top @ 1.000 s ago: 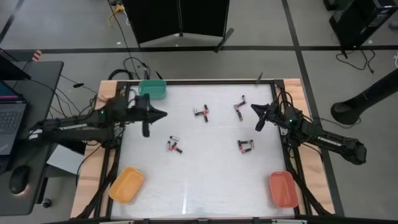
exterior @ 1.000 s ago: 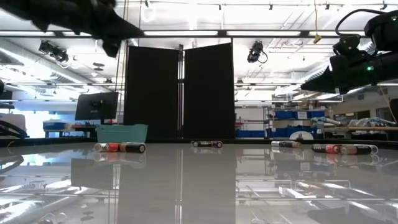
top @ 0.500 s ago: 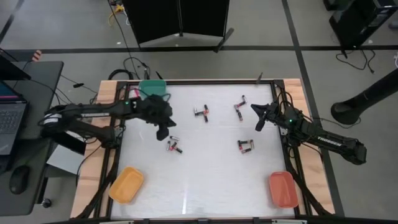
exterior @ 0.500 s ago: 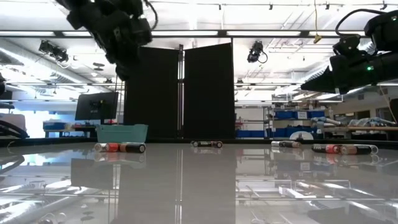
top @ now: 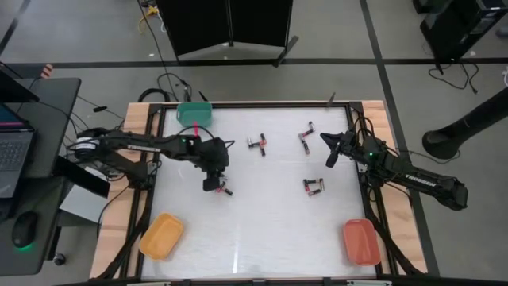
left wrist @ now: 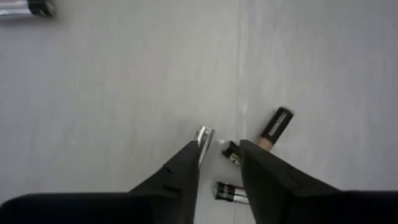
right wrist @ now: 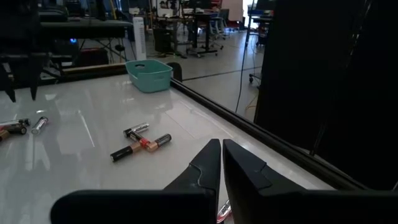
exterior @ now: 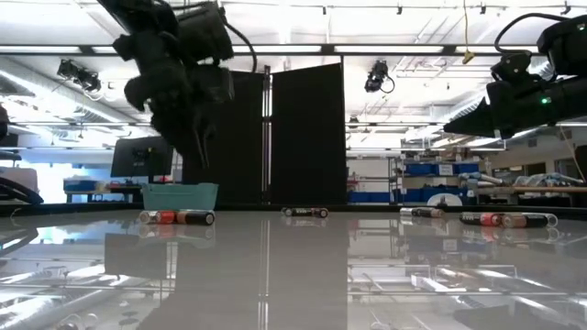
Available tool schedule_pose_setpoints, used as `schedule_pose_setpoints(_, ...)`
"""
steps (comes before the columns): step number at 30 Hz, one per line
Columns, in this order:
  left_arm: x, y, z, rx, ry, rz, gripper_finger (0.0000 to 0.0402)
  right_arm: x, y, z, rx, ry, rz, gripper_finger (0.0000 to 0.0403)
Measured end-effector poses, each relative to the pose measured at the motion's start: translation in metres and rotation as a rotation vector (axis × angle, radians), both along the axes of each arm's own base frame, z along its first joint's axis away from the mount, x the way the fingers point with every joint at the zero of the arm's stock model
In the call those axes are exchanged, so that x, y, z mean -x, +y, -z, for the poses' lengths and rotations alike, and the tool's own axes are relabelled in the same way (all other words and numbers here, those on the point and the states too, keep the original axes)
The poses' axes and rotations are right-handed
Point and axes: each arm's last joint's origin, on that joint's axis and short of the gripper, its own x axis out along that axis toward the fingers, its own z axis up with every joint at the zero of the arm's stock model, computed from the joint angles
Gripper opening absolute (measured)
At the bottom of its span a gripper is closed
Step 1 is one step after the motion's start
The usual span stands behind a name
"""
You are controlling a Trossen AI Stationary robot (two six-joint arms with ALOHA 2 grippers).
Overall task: Sort batteries
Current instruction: Put the middle left silver battery behind the red battery into the blue bin
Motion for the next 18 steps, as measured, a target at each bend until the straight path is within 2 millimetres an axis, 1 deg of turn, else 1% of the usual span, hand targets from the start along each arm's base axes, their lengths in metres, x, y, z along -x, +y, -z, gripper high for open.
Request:
schedule_pose_setpoints(3, -0.003, 0.000, 0.011, -0.003, 0.052, 0.019, 0.0145, 0.000, 0.000, 0.000, 0.000, 0.000, 0.000, 0.0030)
schedule_pose_setpoints(9, -0.007, 0.002, 0.032, -0.041, 0.150, 0.051, 0.0147, 0.000, 0.000, 0.000, 0.000, 0.000, 0.000, 0.0030)
schedule_pose_setpoints(18, -0.013, 0.004, 0.050, -0.063, 0.212, 0.042, 0.0147, 0.000, 0.000, 0.000, 0.000, 0.000, 0.000, 0.0030)
